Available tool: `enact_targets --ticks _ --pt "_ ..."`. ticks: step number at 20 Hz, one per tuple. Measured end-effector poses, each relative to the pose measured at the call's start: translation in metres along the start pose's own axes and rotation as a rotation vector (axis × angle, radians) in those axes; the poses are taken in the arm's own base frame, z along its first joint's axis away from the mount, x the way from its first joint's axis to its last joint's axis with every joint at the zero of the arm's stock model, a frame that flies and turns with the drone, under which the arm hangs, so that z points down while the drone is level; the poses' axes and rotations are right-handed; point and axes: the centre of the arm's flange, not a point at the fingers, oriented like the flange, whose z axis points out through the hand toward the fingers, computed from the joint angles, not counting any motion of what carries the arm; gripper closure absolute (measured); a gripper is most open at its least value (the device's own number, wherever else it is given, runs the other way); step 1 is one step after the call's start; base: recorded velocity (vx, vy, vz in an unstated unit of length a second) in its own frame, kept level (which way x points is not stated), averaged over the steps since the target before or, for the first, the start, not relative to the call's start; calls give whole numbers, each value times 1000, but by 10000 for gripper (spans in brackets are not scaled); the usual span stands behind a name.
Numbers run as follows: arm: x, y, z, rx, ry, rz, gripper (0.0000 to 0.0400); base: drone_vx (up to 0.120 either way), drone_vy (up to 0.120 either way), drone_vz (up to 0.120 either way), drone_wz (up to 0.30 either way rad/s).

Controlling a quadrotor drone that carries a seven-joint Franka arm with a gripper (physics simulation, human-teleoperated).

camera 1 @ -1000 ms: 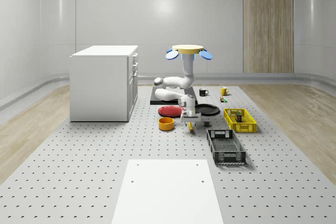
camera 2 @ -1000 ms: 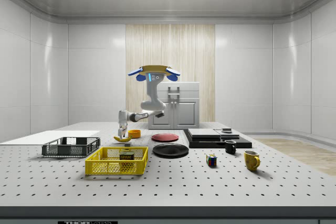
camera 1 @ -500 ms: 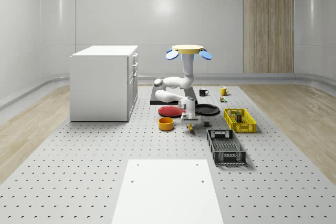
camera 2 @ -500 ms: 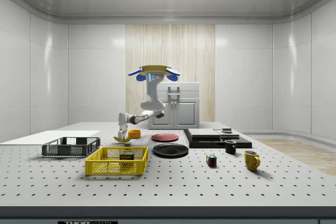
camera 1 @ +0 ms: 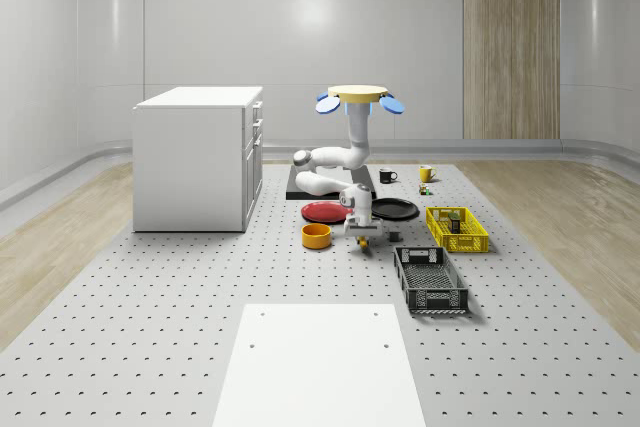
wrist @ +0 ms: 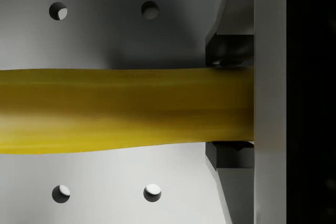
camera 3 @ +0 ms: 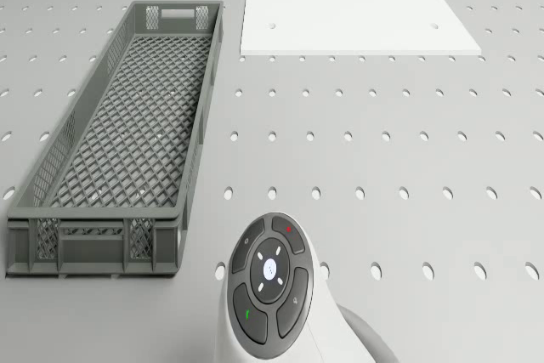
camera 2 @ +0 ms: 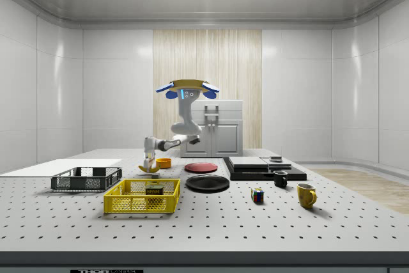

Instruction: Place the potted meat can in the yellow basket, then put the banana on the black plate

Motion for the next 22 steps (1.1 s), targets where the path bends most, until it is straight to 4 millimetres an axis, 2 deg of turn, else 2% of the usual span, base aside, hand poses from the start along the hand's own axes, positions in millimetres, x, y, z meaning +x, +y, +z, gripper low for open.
enact_targets --ticks 6,14,16,22 --pt "0 0 -26 0 1 8 210 0 0 0 0" --pt "0 0 -53 0 1 5 210 0 0 120 0" --pt "0 0 -56 0 1 8 210 -80 120 120 0" --pt "0 0 -60 0 1 13 210 -120 120 0 0"
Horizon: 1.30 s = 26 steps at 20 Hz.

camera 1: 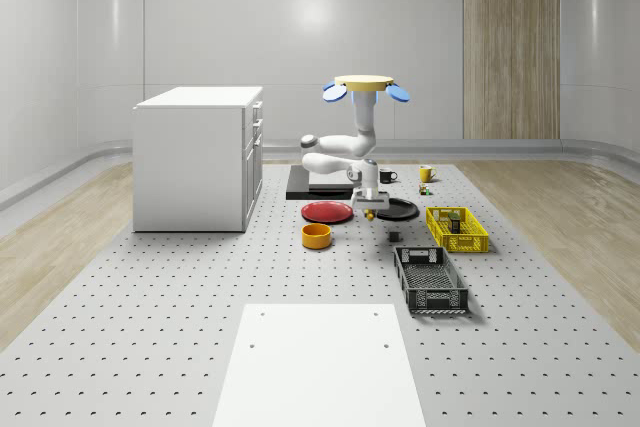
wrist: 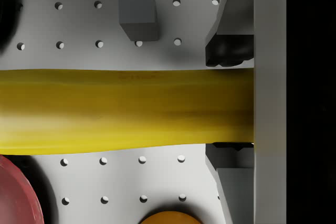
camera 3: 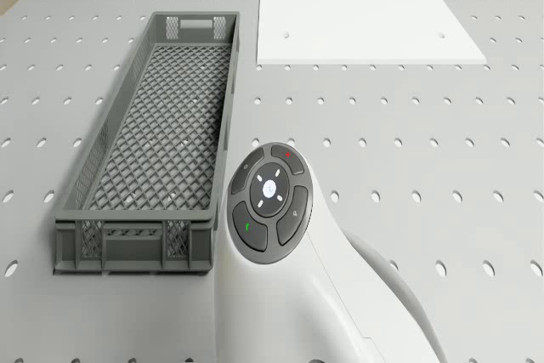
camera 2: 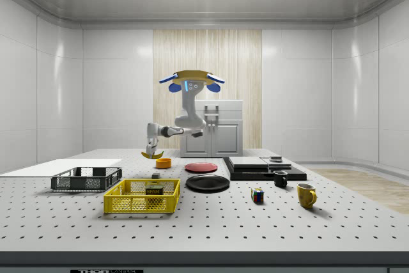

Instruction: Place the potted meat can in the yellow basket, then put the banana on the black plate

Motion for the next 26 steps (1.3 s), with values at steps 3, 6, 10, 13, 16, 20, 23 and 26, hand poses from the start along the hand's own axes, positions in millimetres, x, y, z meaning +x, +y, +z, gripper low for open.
enact_targets --ticks 3,6,10,13,16,20,23,26 --pt "0 0 -1 0 0 -3 210 -120 120 0 0" --pt "0 0 -1 0 0 -6 210 -120 120 0 0" --pt "0 0 -1 0 0 -9 210 -120 120 0 0" --pt "0 0 -1 0 0 -10 210 -120 120 0 0" --pt "0 0 -1 0 0 -10 210 -120 120 0 0" --pt "0 0 -1 0 0 -10 210 -120 120 0 0" --pt "0 0 -1 0 0 -11 210 -120 120 0 0" --pt "0 0 -1 0 0 -11 210 -120 120 0 0"
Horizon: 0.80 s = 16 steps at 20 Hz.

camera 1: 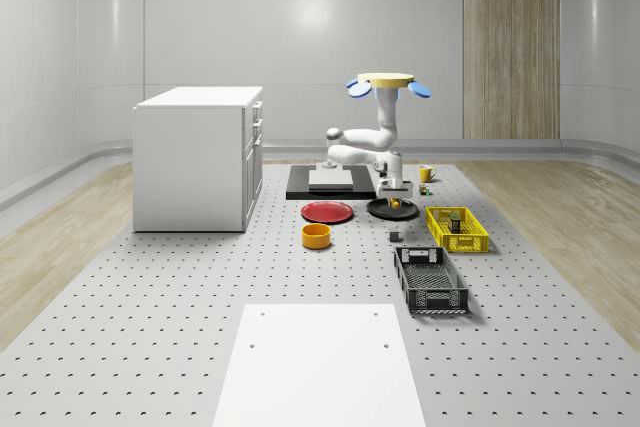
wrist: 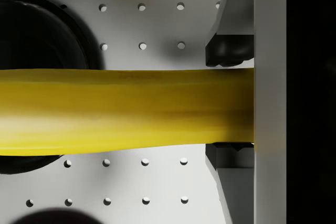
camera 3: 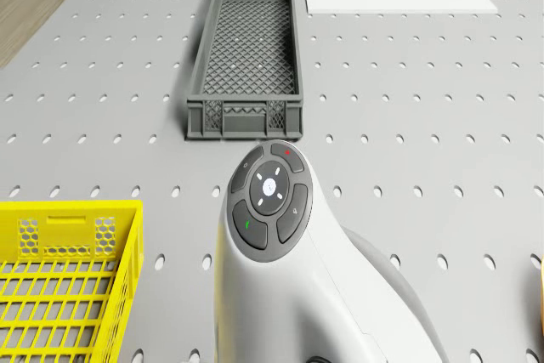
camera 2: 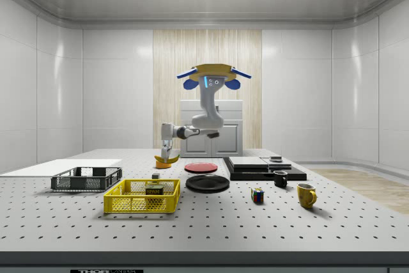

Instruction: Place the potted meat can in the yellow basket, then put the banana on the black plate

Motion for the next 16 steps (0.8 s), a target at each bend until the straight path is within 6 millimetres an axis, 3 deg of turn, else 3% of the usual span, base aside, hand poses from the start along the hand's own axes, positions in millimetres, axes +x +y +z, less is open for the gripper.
enact_targets --ticks 2,16 --pt "0 0 0 0 0 0 210 -120 100 0 0" --pt "0 0 0 0 0 0 210 -120 0 0 0"
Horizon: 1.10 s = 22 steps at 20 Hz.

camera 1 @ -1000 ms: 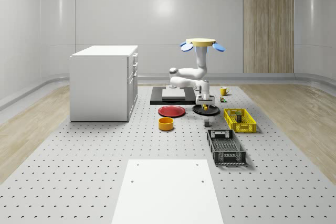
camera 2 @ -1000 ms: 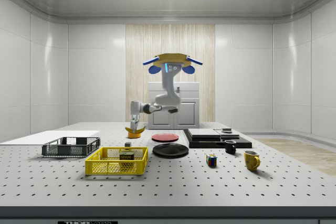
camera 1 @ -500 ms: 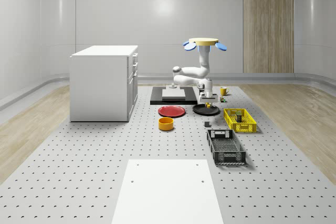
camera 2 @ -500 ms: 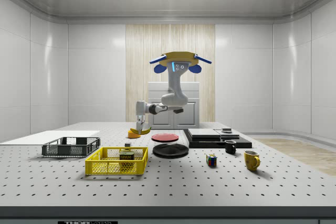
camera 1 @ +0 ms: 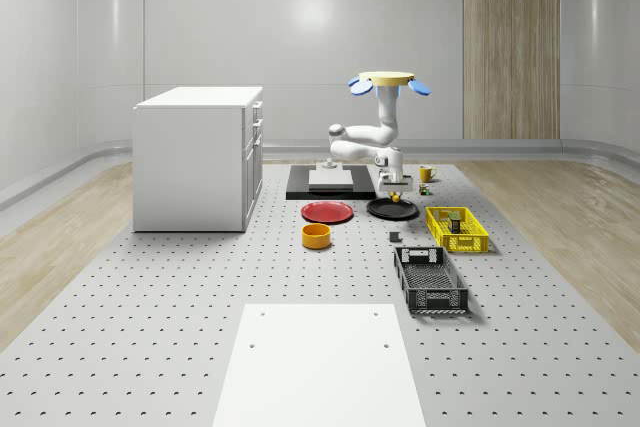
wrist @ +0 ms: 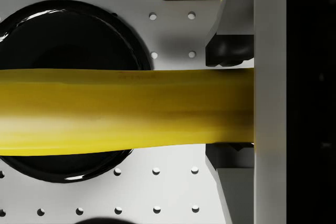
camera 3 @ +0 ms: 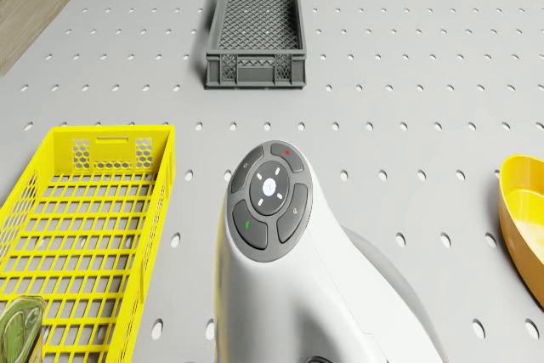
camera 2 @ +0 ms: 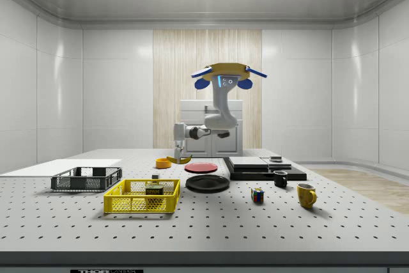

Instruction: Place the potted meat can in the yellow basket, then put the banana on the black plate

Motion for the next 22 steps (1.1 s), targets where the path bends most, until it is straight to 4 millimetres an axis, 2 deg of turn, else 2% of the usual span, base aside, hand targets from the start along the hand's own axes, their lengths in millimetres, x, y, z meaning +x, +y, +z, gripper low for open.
enact_targets --ticks 4,11,21,22 --pt "0 0 0 0 0 0 210 -120 0 -30 0" --pt "0 0 0 0 0 0 210 -120 0 -120 0" --pt "0 0 0 0 0 0 210 -120 0 -4 0" --pt "0 0 0 0 0 0 210 0 0 0 0"
